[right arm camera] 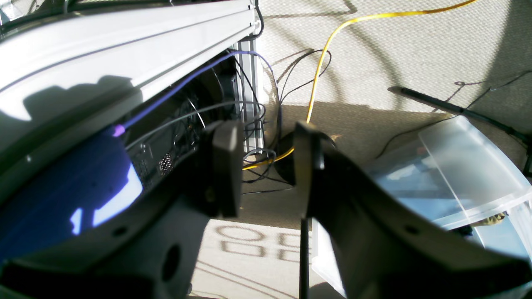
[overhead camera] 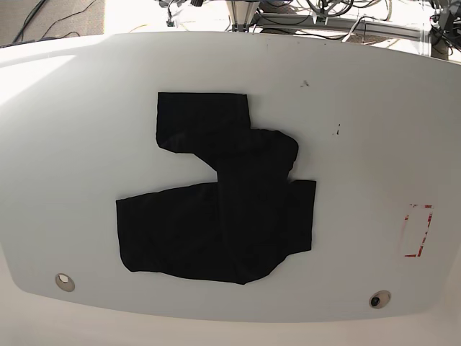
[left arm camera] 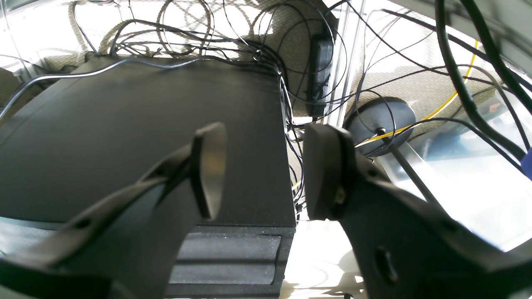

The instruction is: Layout the t-shirt on the table in an organized manner, then fold the t-shirt properly

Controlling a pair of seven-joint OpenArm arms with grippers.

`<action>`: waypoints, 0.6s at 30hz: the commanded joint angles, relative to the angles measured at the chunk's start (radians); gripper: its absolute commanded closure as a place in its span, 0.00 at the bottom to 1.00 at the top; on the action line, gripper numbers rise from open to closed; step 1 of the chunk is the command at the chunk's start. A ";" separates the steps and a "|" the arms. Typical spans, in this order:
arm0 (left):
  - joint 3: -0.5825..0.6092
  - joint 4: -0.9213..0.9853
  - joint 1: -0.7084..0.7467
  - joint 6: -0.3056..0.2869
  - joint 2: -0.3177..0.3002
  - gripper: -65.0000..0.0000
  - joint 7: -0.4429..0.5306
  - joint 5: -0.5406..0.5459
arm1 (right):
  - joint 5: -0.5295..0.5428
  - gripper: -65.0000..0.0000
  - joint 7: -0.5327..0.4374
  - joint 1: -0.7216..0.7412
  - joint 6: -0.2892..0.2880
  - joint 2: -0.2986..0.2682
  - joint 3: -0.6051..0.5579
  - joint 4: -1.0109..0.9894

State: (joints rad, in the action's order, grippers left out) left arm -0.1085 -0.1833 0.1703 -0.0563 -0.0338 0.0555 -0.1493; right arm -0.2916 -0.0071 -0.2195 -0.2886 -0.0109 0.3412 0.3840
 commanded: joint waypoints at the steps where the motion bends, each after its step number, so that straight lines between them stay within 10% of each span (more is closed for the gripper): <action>1: 0.002 -0.003 0.005 0.000 -0.004 0.58 0.007 0.000 | -0.001 0.70 -0.009 -0.001 -0.005 0.001 0.002 0.002; 18: 0.002 -0.005 0.011 0.000 -0.022 0.58 0.071 0.001 | -0.001 0.70 -0.026 -0.007 -0.005 0.001 0.002 0.008</action>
State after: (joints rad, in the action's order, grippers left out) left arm -0.1085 -0.1852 0.1696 -0.0586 -0.0425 0.0792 -0.1493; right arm -0.2916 -0.0154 -0.2165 -0.2878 -0.0082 0.3412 0.3862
